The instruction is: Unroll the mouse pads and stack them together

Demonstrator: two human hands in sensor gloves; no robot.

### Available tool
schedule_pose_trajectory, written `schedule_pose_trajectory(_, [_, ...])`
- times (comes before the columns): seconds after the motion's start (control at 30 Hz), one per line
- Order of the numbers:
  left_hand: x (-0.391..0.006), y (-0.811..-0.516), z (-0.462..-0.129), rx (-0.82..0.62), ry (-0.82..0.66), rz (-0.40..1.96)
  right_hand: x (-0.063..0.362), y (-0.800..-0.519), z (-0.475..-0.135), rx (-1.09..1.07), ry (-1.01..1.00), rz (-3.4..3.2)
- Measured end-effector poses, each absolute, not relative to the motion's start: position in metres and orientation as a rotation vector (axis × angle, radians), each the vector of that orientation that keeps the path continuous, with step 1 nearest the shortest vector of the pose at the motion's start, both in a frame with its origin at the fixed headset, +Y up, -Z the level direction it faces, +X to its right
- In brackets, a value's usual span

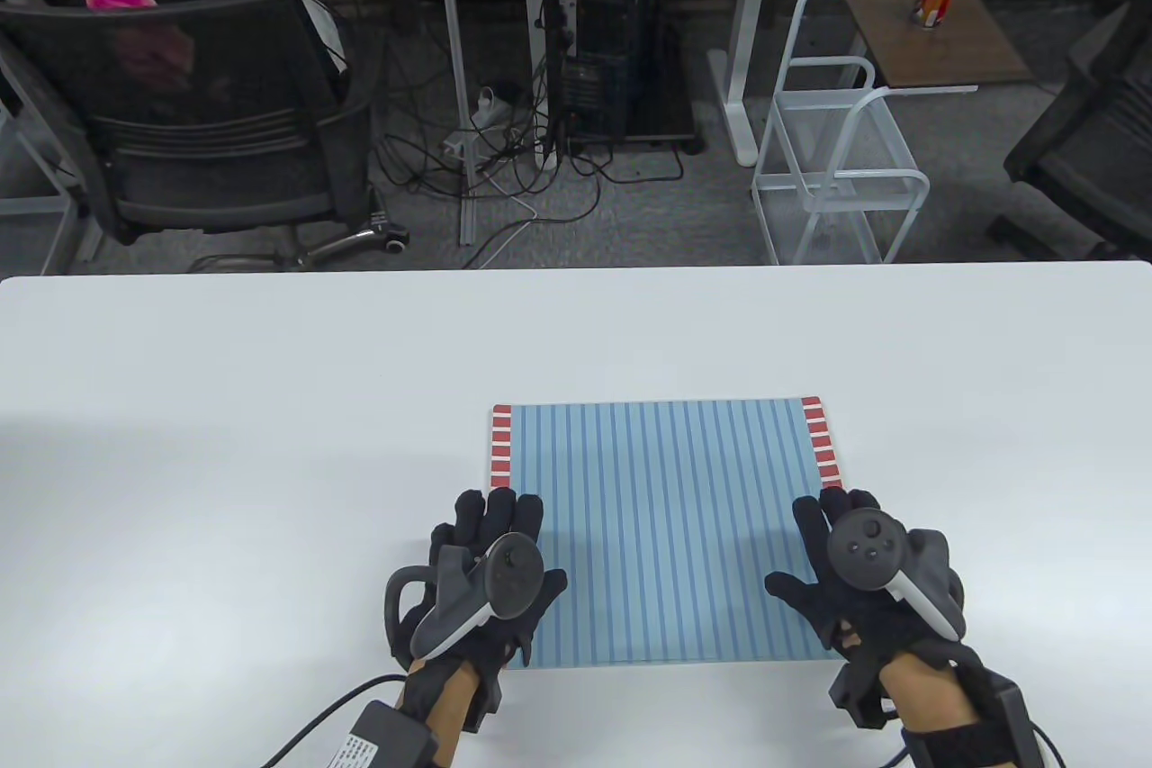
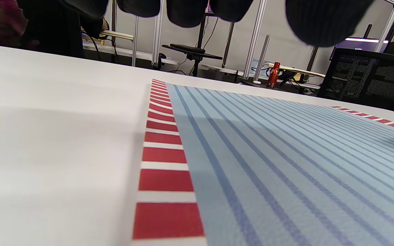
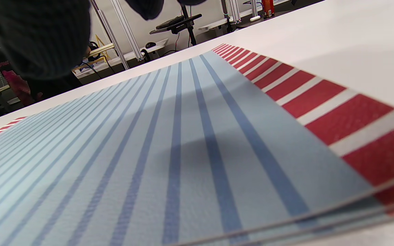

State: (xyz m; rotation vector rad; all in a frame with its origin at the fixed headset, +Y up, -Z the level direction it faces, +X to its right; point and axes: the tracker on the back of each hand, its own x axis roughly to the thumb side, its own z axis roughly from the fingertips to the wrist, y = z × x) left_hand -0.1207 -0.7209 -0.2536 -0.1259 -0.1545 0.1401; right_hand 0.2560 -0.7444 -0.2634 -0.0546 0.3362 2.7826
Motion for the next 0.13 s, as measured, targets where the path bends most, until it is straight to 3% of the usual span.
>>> schedule_pose_trajectory(0.13, [-0.1215,-0.7216,-0.254,-0.126,-0.152,0.142,0.2557,-0.7444,-0.2632,-0.058,0.342,2.785])
